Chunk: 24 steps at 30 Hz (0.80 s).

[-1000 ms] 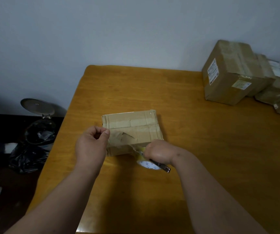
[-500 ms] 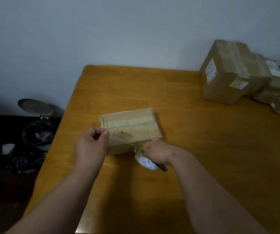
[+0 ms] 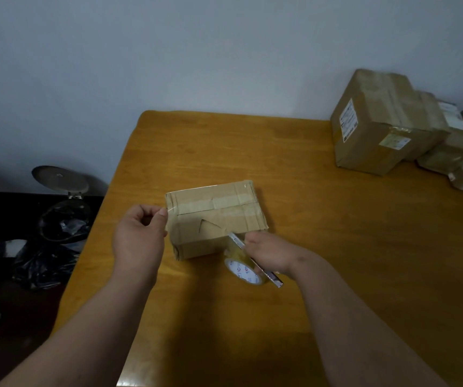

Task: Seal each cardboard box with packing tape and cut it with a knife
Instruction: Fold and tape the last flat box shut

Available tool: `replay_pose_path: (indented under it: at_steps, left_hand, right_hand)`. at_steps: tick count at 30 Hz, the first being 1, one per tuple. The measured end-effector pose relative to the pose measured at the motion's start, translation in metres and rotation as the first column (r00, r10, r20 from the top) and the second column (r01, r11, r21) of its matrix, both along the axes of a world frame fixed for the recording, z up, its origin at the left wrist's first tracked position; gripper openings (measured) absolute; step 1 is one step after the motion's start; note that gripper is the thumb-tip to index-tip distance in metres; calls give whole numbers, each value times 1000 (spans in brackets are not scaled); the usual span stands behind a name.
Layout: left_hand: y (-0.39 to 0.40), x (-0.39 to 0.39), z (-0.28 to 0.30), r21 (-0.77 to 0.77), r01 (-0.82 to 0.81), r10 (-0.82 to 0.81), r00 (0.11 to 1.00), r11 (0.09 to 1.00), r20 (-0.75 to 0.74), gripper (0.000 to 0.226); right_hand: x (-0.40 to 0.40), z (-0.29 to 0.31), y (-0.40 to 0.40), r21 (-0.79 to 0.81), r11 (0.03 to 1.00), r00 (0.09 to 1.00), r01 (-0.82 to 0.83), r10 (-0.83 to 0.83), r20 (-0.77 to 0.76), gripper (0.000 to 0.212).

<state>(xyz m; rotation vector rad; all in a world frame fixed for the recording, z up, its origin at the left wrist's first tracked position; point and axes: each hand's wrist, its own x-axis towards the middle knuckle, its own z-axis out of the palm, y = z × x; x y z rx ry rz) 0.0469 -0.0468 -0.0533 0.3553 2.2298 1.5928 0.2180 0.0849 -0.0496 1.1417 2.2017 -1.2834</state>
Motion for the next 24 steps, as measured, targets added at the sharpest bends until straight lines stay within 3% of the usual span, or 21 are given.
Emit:
replay_pose_path:
  at_steps: [6,11,15,20,22,24]
  left_hand:
    - [-2,-1,0,21,18,-18,1000,1000,15,13]
    - [-1,2,2,25,34,-34,999,999,12,11]
    - [2,5,5,28,56,-56,998,998,16,9]
    - [6,13,13,55,113,-115,993,992,37,10]
    - [7,15,17,75,131,-135,989,989,52,10]
    - [9,17,22,87,145,-150,987,986,62,10]
  right_hand:
    - [21,-5,3,-93,978,970,186,-198,-141,24]
    - [42,-20,19,-87,882,846,463,-469,-254,22]
    - [60,-49,29,223,841,869,493,-487,-86,25]
    - [70,-88,13,302,919,904,253,-336,266,30]
    - [72,-93,6,332,908,894,256,-353,275,29]
    - [71,-88,5,385,865,891,322,-414,184,23]
